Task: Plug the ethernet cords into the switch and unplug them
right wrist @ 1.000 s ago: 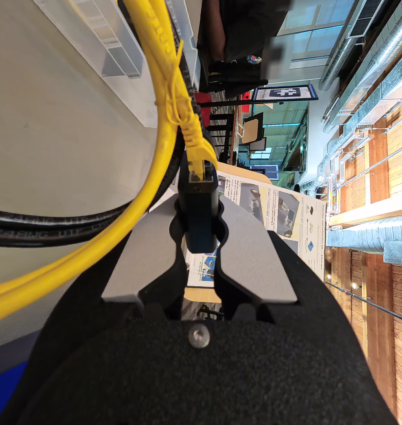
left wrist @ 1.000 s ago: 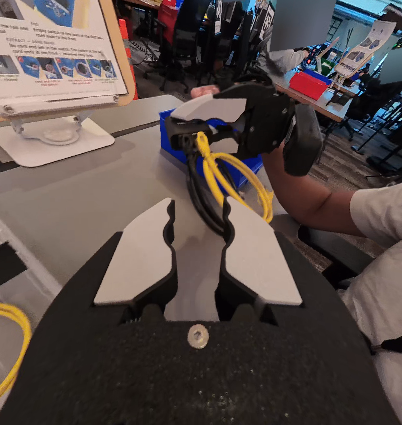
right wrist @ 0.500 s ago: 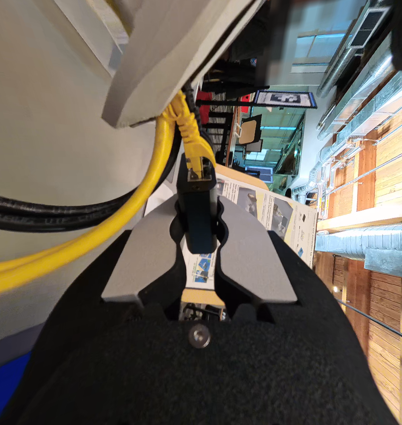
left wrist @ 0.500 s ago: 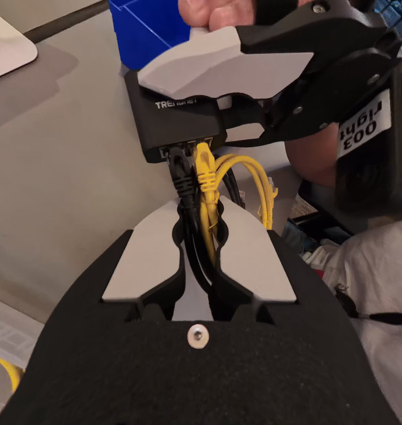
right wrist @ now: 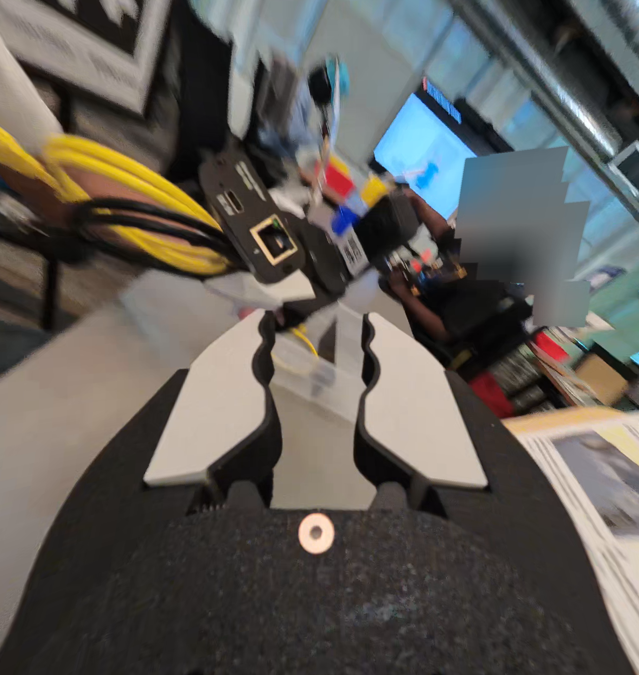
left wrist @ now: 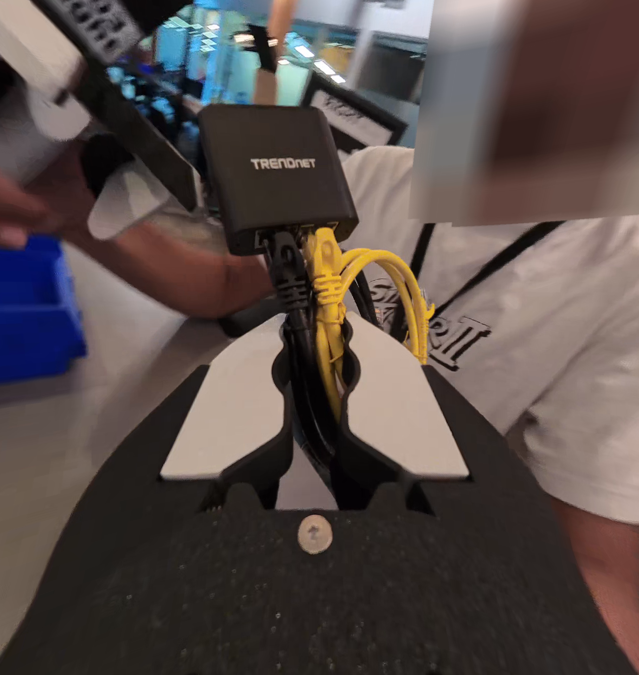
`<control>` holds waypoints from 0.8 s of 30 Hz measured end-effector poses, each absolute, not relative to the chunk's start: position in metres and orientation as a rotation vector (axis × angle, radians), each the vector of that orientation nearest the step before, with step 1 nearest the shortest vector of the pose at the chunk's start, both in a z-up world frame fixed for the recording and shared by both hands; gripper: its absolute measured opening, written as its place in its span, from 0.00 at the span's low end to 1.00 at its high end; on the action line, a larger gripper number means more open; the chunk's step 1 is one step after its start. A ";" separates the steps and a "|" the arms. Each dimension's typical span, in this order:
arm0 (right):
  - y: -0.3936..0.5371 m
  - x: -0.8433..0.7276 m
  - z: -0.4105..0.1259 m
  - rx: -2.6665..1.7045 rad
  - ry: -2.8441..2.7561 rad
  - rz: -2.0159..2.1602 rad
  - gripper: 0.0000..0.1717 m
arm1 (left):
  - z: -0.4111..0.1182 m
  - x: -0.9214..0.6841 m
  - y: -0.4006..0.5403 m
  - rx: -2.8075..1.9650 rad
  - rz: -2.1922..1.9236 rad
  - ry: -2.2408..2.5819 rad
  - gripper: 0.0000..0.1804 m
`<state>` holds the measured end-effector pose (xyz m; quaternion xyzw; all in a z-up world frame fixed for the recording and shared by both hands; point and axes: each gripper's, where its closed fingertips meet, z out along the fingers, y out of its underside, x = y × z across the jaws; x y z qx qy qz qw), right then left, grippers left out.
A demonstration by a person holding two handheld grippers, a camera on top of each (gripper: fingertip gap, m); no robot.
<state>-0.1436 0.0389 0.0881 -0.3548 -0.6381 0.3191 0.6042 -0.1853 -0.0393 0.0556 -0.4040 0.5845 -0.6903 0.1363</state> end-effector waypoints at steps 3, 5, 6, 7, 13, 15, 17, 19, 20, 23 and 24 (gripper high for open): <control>0.017 -0.149 0.095 -0.744 -1.474 0.940 0.26 | 0.073 -0.175 -0.044 -0.941 -2.132 1.725 0.13; 0.007 -0.152 0.098 -0.703 -1.466 1.026 0.27 | 0.080 -0.169 -0.047 -0.812 -2.207 1.744 0.13; 0.002 -0.151 0.103 -0.667 -1.441 1.070 0.26 | 0.081 -0.166 -0.047 -0.765 -2.240 1.752 0.13; -0.003 -0.148 0.111 -0.626 -1.409 1.121 0.24 | 0.080 -0.163 -0.047 -0.719 -2.277 1.767 0.13; -0.009 -0.150 0.109 -0.597 -1.422 1.190 0.20 | 0.062 -0.137 -0.026 -0.641 -2.484 1.744 0.13; -0.004 -0.150 0.108 -0.609 -1.408 1.143 0.17 | 0.058 -0.135 -0.019 -0.586 -2.531 1.719 0.13; 0.001 -0.151 0.105 -0.632 -1.408 1.125 0.17 | 0.056 -0.134 -0.015 -0.527 -2.543 1.697 0.13; 0.005 -0.153 0.105 -0.650 -1.399 1.121 0.16 | 0.054 -0.132 -0.012 -0.467 -2.572 1.659 0.13; 0.006 -0.154 0.104 -0.667 -1.403 1.113 0.16 | 0.054 -0.131 -0.010 -0.449 -2.595 1.635 0.14; 0.013 -0.154 0.100 -0.734 -1.442 1.035 0.16 | 0.049 -0.122 0.003 -0.571 -2.610 1.526 0.19; 0.015 -0.153 0.097 -0.747 -1.467 0.994 0.16 | 0.047 -0.120 0.012 -0.648 -2.611 1.469 0.20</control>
